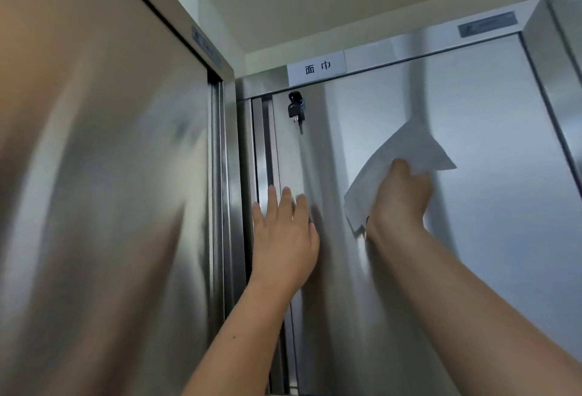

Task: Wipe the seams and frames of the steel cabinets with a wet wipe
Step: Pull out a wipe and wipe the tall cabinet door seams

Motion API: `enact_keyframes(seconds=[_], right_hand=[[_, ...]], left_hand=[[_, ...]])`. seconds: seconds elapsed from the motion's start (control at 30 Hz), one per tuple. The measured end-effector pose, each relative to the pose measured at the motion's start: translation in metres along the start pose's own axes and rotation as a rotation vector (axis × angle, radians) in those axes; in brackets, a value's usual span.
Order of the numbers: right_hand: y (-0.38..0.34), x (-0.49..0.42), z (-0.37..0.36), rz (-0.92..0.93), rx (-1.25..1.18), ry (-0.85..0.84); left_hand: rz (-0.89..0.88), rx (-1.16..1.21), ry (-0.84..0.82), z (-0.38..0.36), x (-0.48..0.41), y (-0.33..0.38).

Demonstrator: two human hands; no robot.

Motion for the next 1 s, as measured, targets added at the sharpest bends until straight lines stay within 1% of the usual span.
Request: enact_keyframes(seconds=[0.1, 0.2, 0.3, 0.37, 0.43, 0.57, 0.63, 0.7, 0.73, 0.77, 0.83, 1.0], right_hand=[[-0.01, -0.003, -0.018, 0.083, -0.041, -0.035], [-0.016, -0.007, -0.041, 0.178, -0.11, -0.099], [-0.028, -0.01, -0.059, 0.386, -0.171, -0.15], [-0.034, -0.01, -0.071, 0.592, -0.127, -0.225], [-0.028, -0.007, -0.084, 0.797, 0.038, -0.362], [0.024, -0.007, -0.102, 1.17, 0.543, -0.753], [0.045, -0.004, -0.107, 1.337, 0.71, -0.827], [0.052, -0.001, -0.115, 1.492, 0.857, -0.842], [0.05, 0.004, -0.119, 1.499, 0.929, -0.871], [0.05, 0.007, -0.124, 1.523, 0.972, -0.866], [0.055, 0.006, -0.136, 1.532, 1.035, -0.914], [0.058, 0.015, -0.166, 1.576, 1.143, -0.856]], left_hand=[[-0.067, 0.004, 0.064, -0.003, -0.007, 0.002], [-0.07, -0.023, 0.068, -0.01, -0.012, -0.002], [-0.089, -0.047, 0.057, -0.022, -0.012, -0.005], [-0.106, -0.057, 0.056, -0.03, -0.011, -0.007], [-0.131, -0.069, 0.067, -0.035, -0.012, -0.008], [-0.142, -0.108, 0.154, -0.038, -0.017, -0.013], [-0.114, -0.105, 0.2, -0.037, -0.019, -0.017], [-0.107, -0.082, 0.238, -0.037, -0.019, -0.021], [-0.119, -0.065, 0.254, -0.037, -0.018, -0.024], [-0.133, -0.053, 0.272, -0.037, -0.016, -0.027], [-0.14, -0.045, 0.315, -0.036, -0.016, -0.036], [-0.099, -0.019, 0.379, -0.032, -0.016, -0.05]])
Point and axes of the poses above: each hand's wrist, its own x-axis away from the middle knuckle, its own z-axis out of the back of the hand, y = z × x, the point moved 4 cm from there along -x, towards the middle knuckle, and after that the axes turned 10 degrees about y, right-handed, at the moved point
